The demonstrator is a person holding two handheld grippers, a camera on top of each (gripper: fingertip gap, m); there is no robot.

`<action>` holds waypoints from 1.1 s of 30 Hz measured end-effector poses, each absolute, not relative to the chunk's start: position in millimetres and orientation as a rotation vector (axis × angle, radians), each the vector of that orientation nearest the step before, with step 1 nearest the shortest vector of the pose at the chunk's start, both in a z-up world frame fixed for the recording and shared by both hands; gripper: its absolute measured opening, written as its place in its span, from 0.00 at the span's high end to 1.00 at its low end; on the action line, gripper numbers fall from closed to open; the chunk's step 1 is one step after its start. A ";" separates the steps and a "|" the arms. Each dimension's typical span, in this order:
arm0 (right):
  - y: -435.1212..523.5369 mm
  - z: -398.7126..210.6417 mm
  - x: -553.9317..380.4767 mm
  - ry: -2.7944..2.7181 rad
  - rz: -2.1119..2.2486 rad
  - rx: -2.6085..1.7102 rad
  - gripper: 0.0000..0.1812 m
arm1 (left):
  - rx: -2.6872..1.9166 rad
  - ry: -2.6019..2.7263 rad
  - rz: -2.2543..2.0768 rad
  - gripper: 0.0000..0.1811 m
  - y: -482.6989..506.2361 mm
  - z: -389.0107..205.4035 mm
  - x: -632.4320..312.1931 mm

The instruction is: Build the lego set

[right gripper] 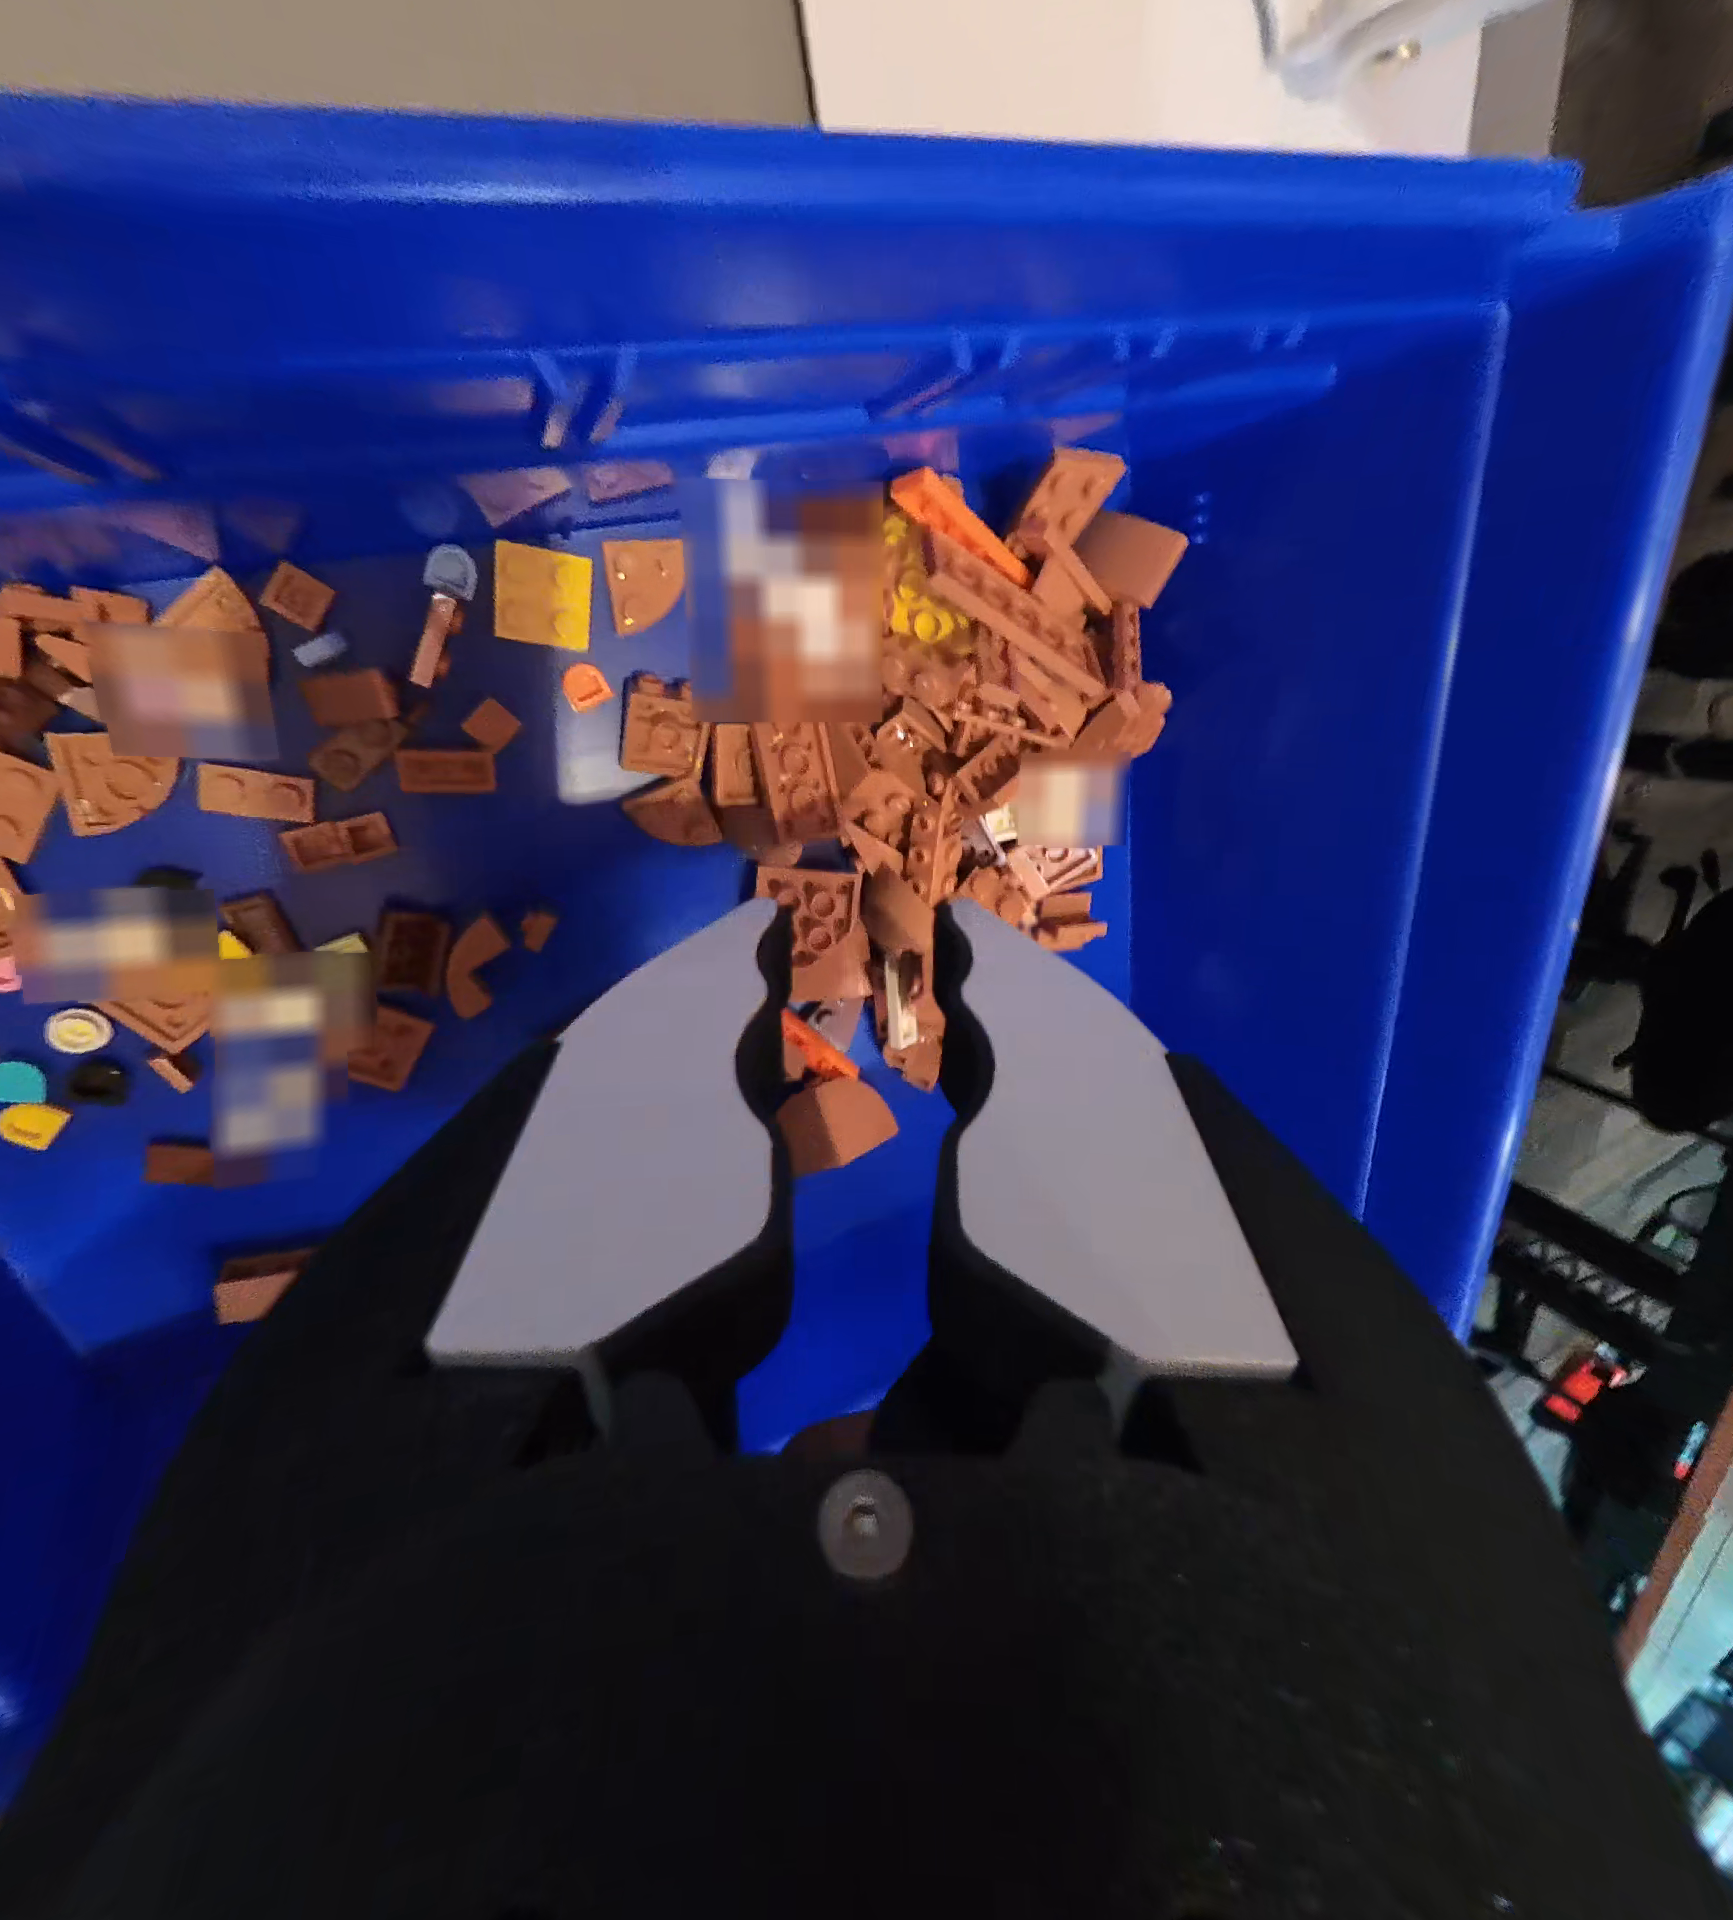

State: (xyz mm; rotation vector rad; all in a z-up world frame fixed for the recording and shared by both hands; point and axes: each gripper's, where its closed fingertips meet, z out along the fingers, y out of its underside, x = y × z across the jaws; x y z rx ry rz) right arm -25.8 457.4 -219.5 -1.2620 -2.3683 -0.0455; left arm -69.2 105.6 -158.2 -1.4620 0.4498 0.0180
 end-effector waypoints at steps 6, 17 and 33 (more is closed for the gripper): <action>472.8 -227.3 -35.3 -2.374 -0.040 -1.224 0.86 | -1.465 0.428 0.028 0.84 106.7 -157.9 -75.6; 467.8 -225.9 -61.6 -2.364 0.141 -1.186 0.89 | -1.465 0.391 0.047 0.84 109.1 -156.6 -85.3; 480.6 -242.2 -72.8 -2.415 -0.073 -1.024 0.96 | -1.470 0.372 0.066 0.84 110.3 -156.8 -90.0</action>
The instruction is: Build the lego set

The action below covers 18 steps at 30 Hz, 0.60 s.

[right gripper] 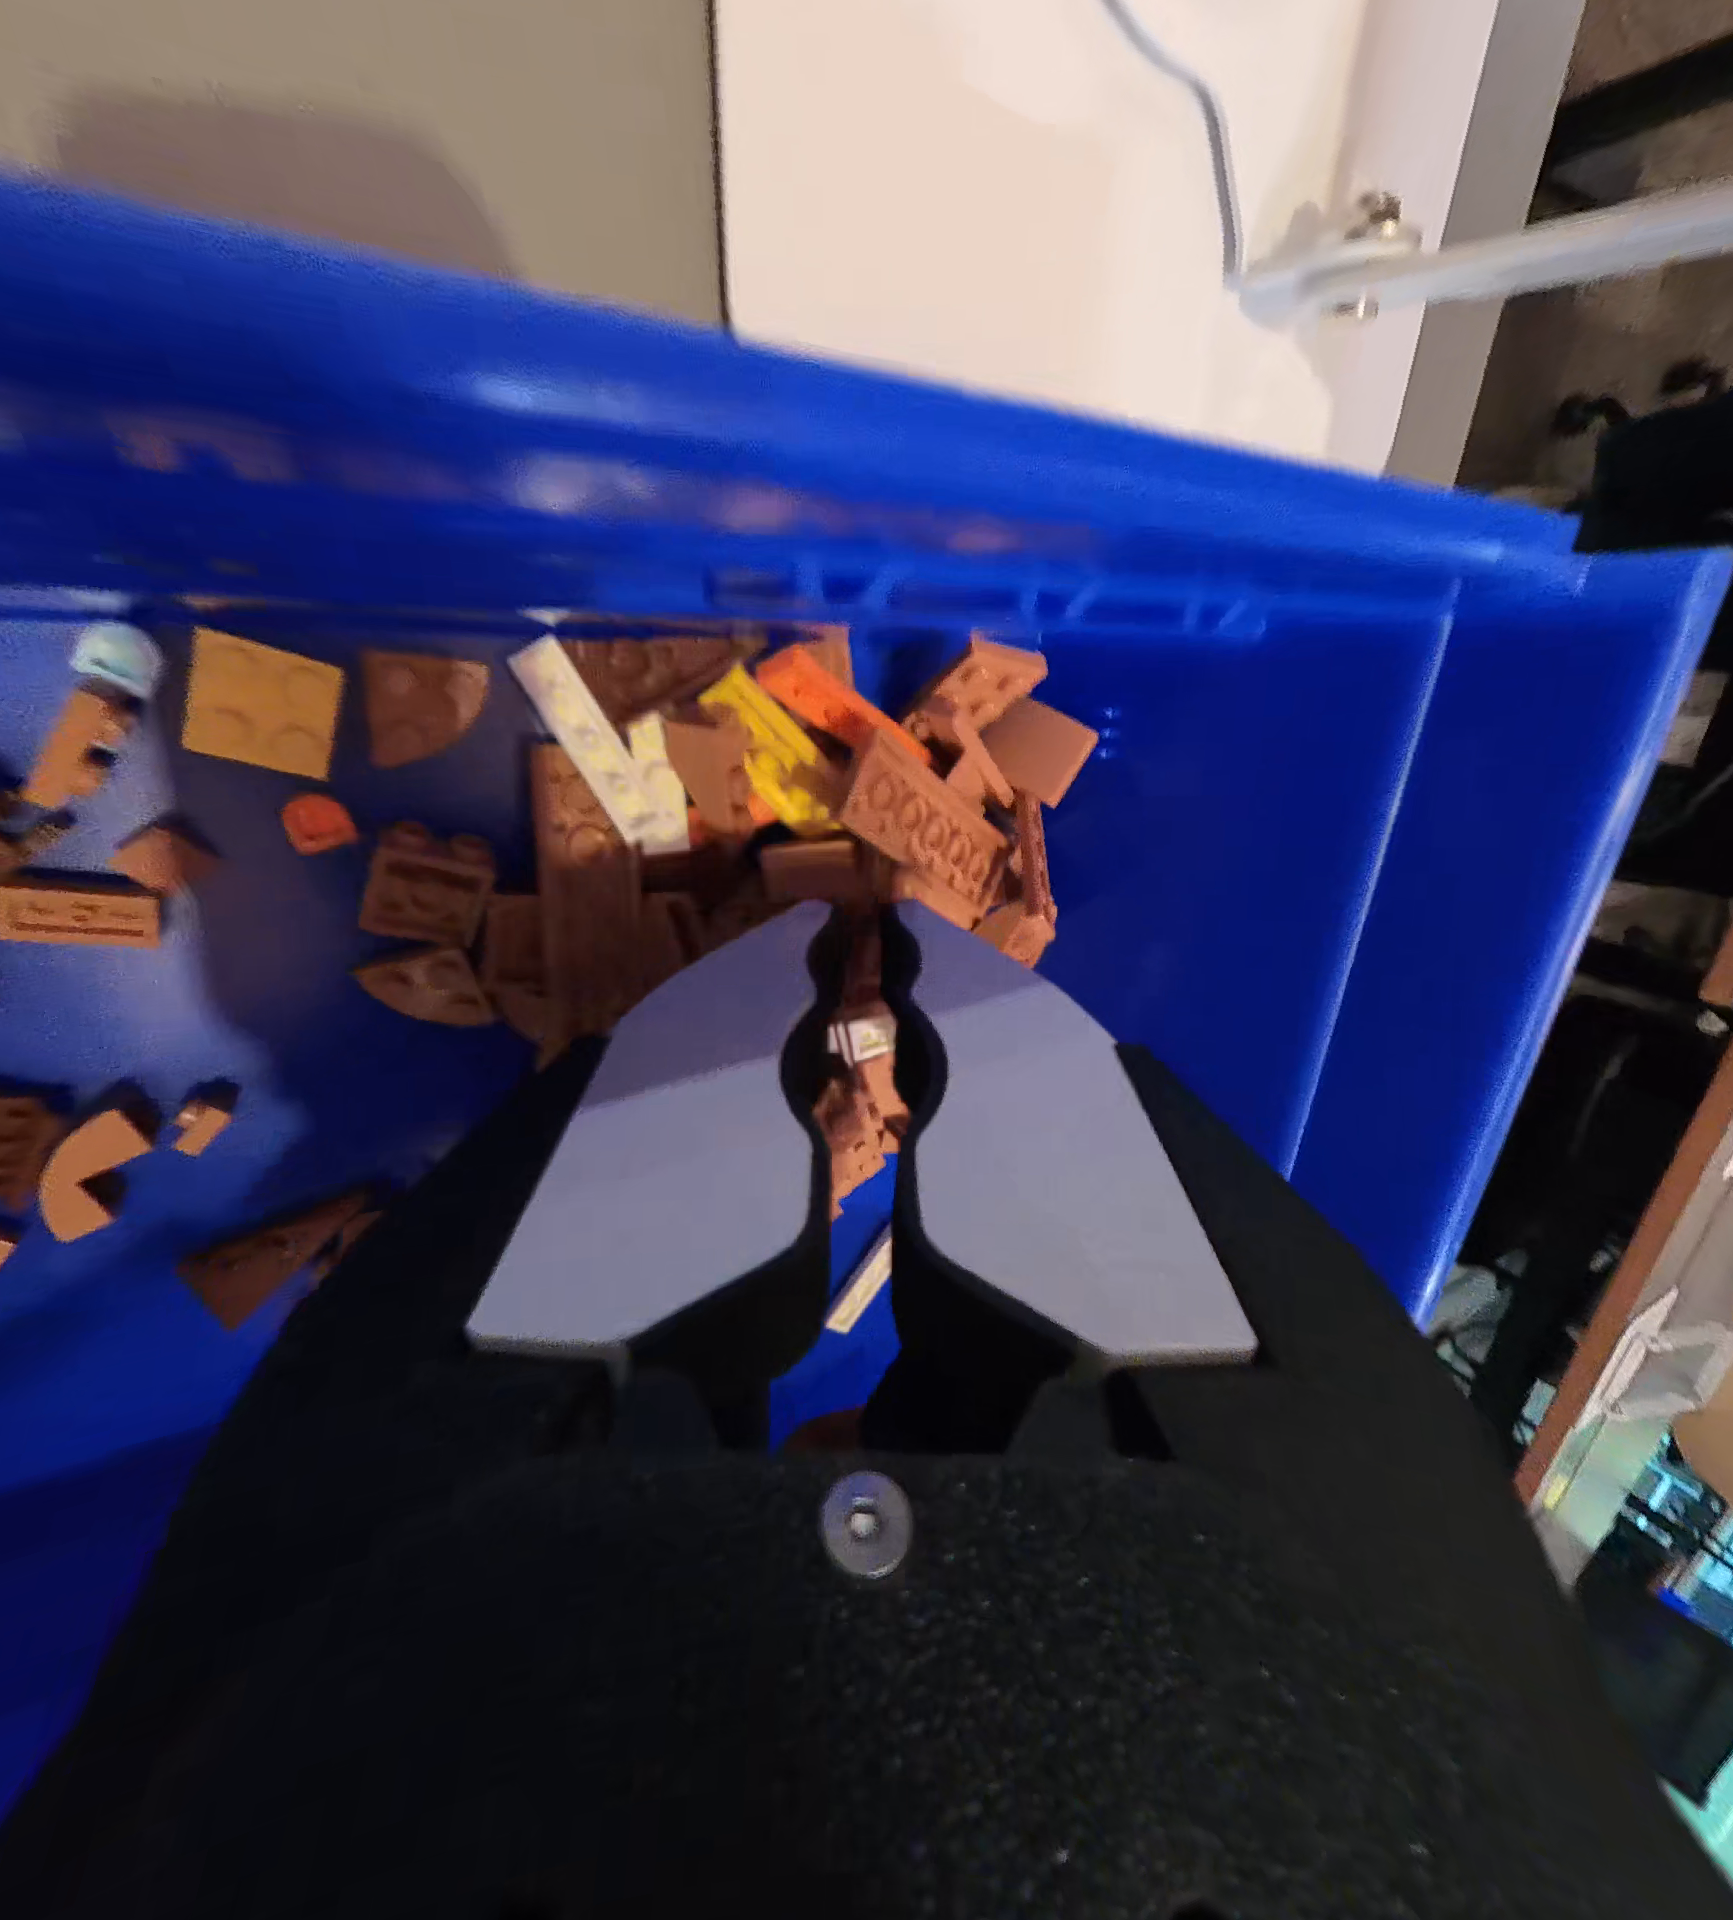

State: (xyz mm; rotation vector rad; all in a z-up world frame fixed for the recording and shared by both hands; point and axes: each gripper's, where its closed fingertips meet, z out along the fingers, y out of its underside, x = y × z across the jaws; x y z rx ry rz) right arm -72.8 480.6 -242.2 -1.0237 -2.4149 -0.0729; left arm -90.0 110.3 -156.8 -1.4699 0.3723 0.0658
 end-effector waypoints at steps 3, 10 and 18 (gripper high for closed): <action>485.3 -239.8 -65.6 -2.418 -0.071 -1.047 0.98 | -1.470 0.375 0.066 0.84 110.3 -157.0 -89.7; 491.7 -218.8 -62.1 -2.361 -0.017 -1.098 0.97 | -1.474 0.380 0.067 0.84 110.5 -157.6 -89.1; 483.5 -202.1 -81.8 -2.300 0.118 -1.128 0.92 | -1.473 0.381 0.067 0.84 110.4 -157.8 -89.0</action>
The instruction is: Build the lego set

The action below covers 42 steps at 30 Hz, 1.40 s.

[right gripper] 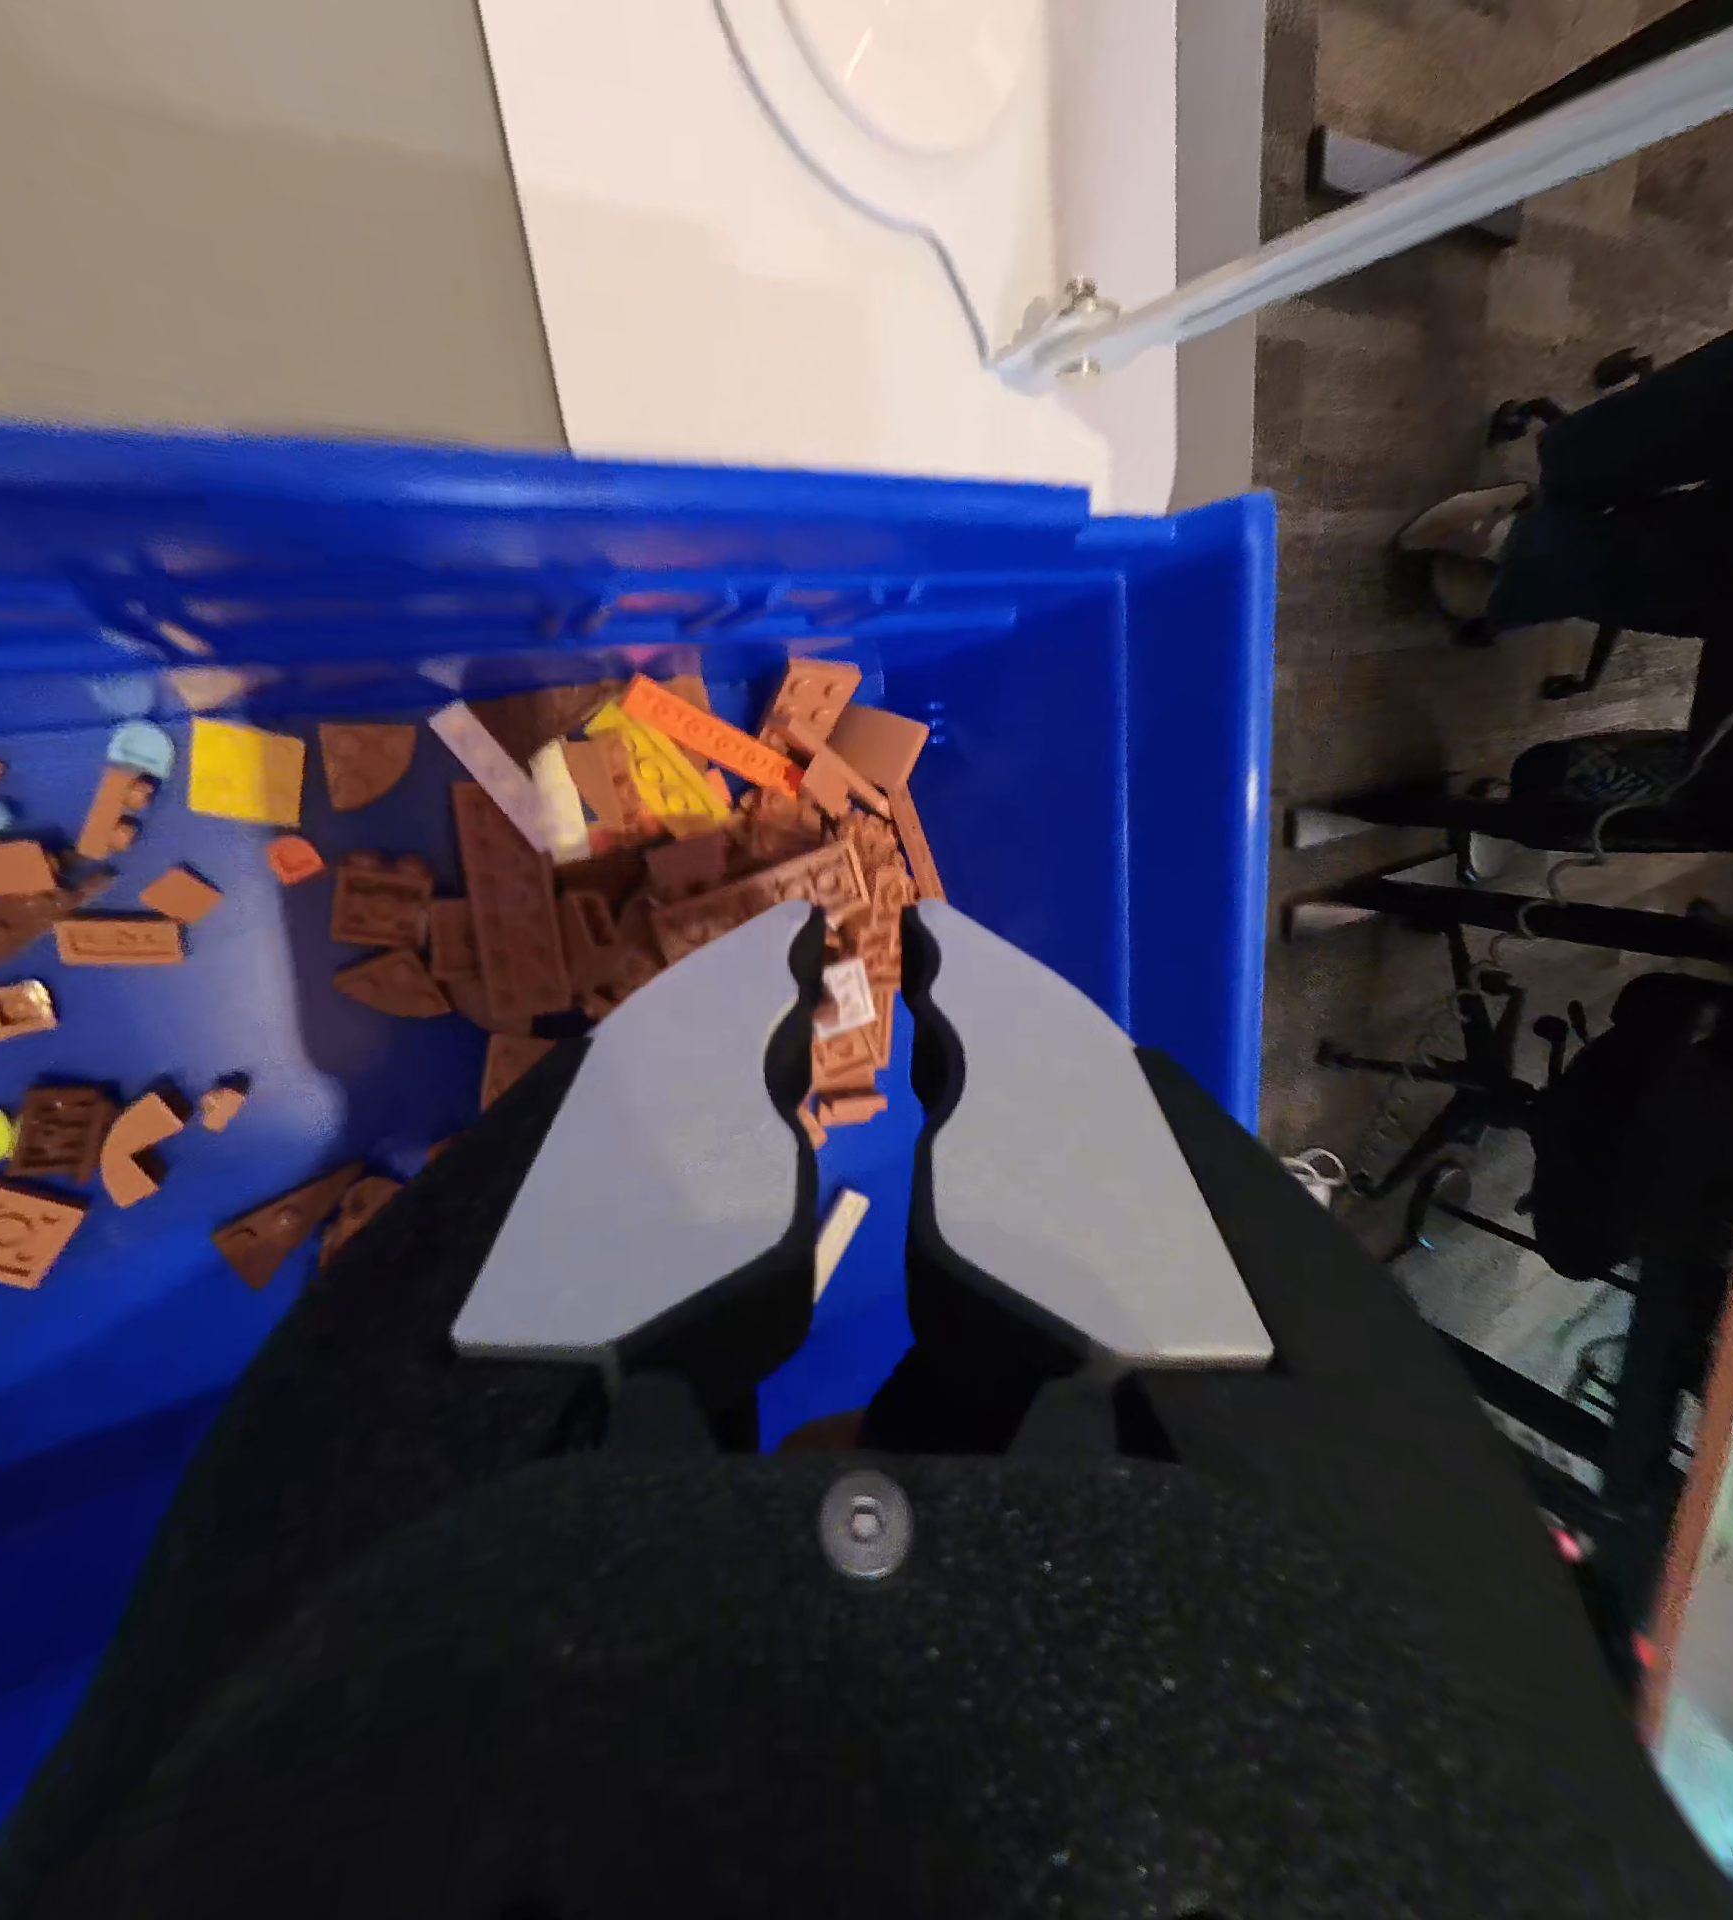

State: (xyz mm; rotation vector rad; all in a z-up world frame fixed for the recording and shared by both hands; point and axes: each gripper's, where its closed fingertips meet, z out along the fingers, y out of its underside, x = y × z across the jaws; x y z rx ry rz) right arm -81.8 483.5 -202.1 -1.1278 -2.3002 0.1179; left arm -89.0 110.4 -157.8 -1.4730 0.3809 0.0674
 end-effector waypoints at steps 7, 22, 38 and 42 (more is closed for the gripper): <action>477.0 -224.4 -105.3 -2.273 0.251 -1.164 0.86 | -1.472 0.384 0.069 0.84 110.3 -158.0 -88.6; 472.5 -244.2 -119.7 -2.333 0.437 -1.246 0.82 | -1.476 0.404 0.074 0.84 109.9 -159.2 -86.1; 443.2 -171.1 -88.1 -2.182 0.752 -1.253 0.90 | -1.470 0.427 0.056 0.84 107.9 -158.1 -79.5; 405.8 -115.5 -61.5 -2.047 1.108 -1.230 0.90 | -1.455 0.439 0.047 0.84 105.3 -155.1 -74.2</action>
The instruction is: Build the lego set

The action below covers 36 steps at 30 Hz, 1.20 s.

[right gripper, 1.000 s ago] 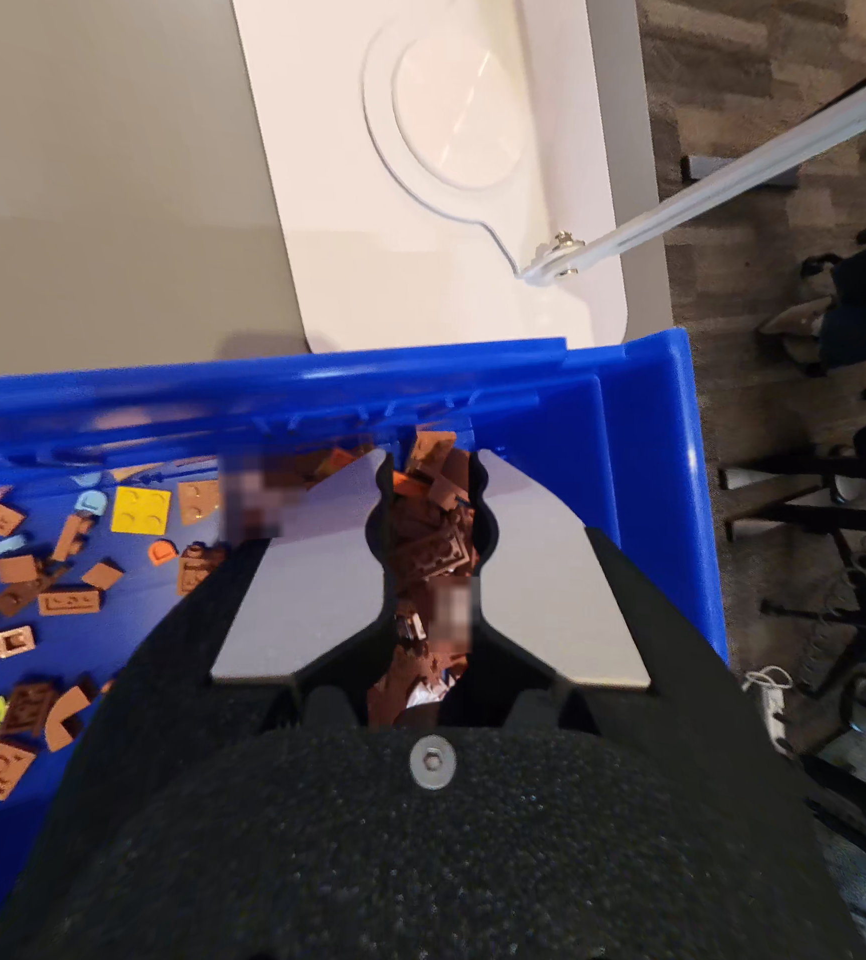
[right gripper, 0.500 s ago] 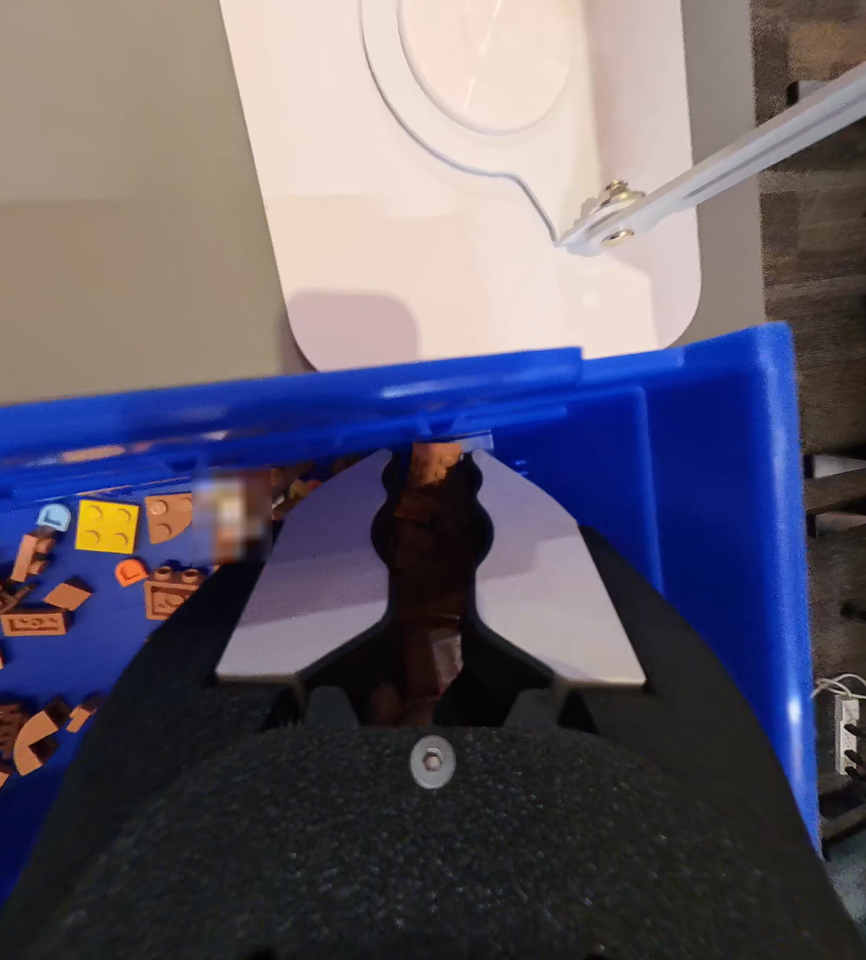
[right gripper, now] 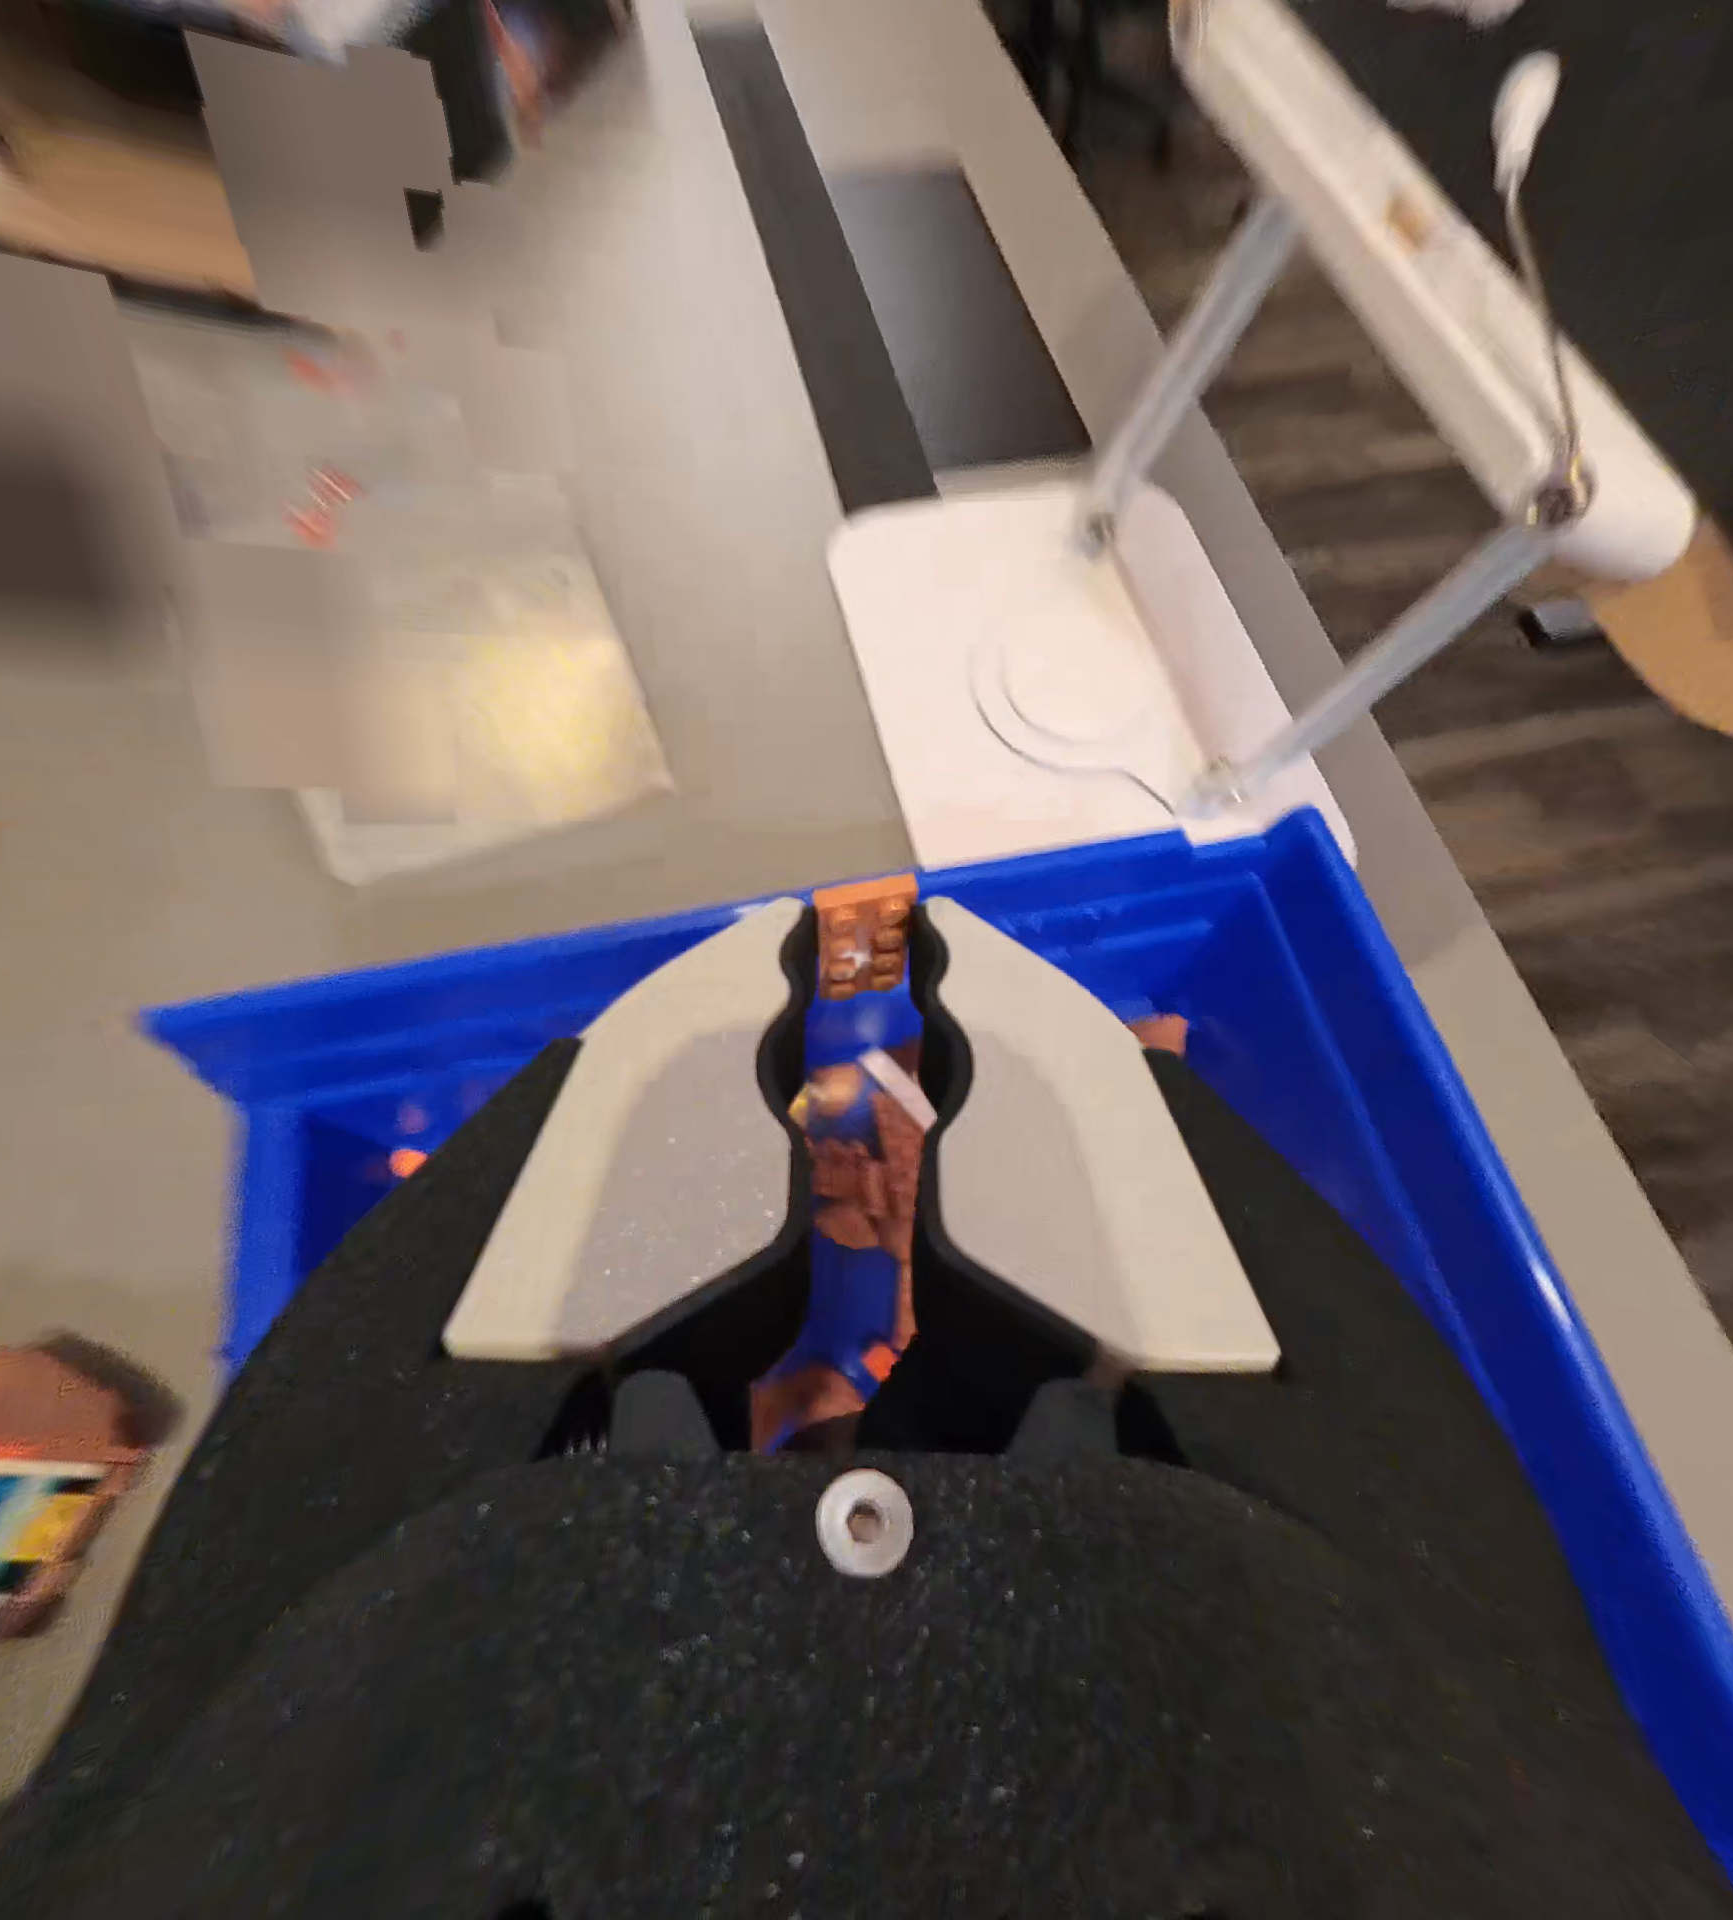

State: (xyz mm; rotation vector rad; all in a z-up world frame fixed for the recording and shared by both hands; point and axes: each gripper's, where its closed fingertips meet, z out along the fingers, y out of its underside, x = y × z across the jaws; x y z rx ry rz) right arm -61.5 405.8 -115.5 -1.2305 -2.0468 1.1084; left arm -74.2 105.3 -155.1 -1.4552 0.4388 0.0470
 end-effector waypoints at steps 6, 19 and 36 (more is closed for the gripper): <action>319.5 -54.7 -34.6 -1.969 1.276 -1.018 0.91 | -1.410 0.397 -0.043 0.84 96.9 -140.5 -63.1; 71.0 -99.1 -37.7 -1.801 1.296 -0.966 0.91 | -1.319 0.438 -0.149 0.82 78.9 -121.4 -31.1; 58.6 -142.2 -49.9 -1.420 1.891 -1.513 0.91 | -1.322 0.616 0.365 0.84 89.5 -139.2 -30.5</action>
